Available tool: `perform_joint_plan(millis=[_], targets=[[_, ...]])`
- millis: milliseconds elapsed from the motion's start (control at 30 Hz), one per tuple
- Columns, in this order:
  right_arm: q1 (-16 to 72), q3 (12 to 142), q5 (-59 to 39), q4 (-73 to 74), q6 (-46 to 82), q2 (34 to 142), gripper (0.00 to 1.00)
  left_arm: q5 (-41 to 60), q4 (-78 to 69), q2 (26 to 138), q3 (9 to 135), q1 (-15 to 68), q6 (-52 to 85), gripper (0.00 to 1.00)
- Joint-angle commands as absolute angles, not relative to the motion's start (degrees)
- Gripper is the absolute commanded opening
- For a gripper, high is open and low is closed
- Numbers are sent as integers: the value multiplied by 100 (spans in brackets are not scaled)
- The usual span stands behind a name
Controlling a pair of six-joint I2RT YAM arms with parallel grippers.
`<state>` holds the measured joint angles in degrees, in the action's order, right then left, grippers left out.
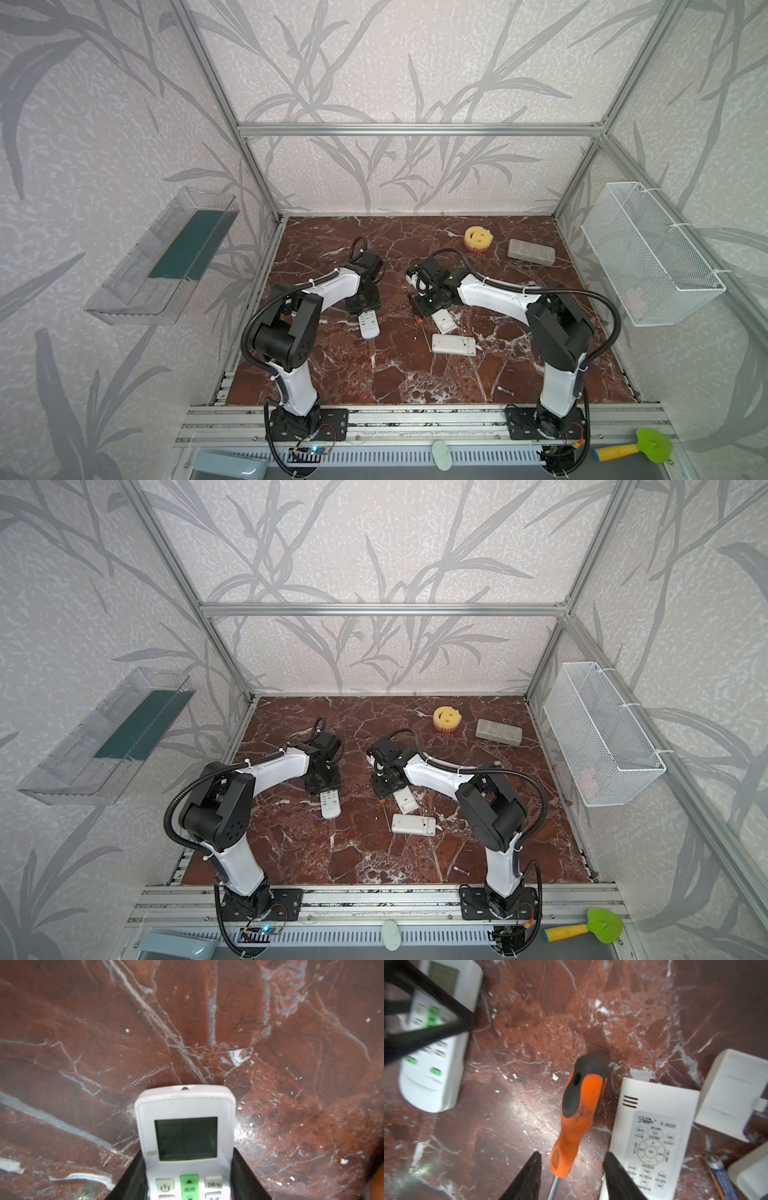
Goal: Unload the batteries from the remote control
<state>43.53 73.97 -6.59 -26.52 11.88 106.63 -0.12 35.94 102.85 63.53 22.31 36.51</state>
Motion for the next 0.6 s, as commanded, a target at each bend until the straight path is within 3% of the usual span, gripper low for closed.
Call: perform_joint_plan(millis=[0, 233, 567], targets=[[4355, 7019, -798, -2164, 1543, 9920, 51, -80, 3729, 10103, 6408, 2250, 3665, 41], [4773, 5784, -1157, -293, 2769, 8935, 48, 156, 3475, 9681, 6277, 2259, 3732, 33], [5194, 5573, -1926, 1356, 4239, 9737, 53, 907, 3158, 8924, 6154, 2259, 3922, 28]])
